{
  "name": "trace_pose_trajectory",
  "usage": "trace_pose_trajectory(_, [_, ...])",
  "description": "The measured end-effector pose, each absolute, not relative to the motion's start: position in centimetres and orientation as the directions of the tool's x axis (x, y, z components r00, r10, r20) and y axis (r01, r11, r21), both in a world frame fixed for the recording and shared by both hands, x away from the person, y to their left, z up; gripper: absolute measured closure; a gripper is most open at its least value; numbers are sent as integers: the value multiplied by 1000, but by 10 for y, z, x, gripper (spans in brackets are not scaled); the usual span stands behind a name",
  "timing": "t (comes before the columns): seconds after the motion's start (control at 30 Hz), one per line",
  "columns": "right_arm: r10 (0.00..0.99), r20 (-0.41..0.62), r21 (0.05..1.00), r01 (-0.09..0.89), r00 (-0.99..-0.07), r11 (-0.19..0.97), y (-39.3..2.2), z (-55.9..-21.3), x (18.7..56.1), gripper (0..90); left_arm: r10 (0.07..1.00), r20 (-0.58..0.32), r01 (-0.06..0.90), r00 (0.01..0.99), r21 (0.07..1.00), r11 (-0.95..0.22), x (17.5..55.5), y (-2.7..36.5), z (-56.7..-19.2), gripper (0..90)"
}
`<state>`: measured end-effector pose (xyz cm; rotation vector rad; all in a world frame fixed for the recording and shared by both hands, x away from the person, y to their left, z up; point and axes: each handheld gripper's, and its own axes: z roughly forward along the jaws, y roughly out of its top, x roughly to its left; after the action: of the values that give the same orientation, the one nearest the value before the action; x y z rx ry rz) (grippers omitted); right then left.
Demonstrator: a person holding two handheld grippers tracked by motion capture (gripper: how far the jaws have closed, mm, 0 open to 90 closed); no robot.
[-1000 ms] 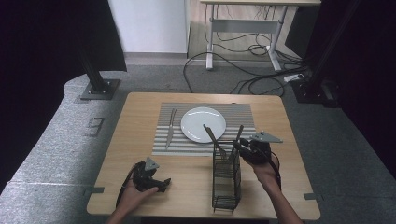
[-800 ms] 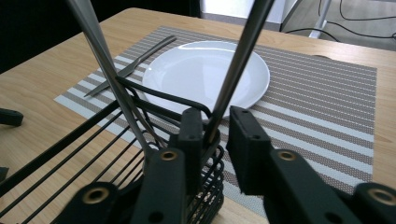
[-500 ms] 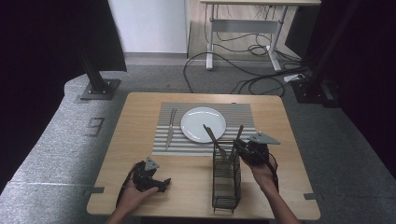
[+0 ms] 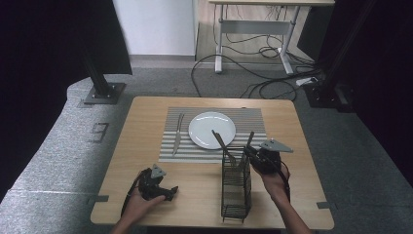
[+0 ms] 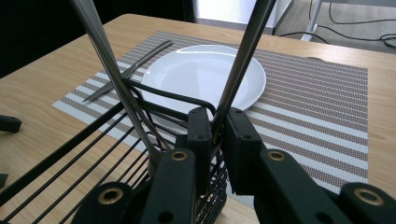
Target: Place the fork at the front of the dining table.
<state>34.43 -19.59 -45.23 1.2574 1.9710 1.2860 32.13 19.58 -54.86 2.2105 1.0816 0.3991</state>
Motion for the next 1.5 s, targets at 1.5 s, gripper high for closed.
trace_pose_trajectory(1.5, [837, 153, 973, 228, -525, -34, -234, -389, 317, 866, 787, -7, 594, 617, 660, -460, 322, 196, -548, 0])
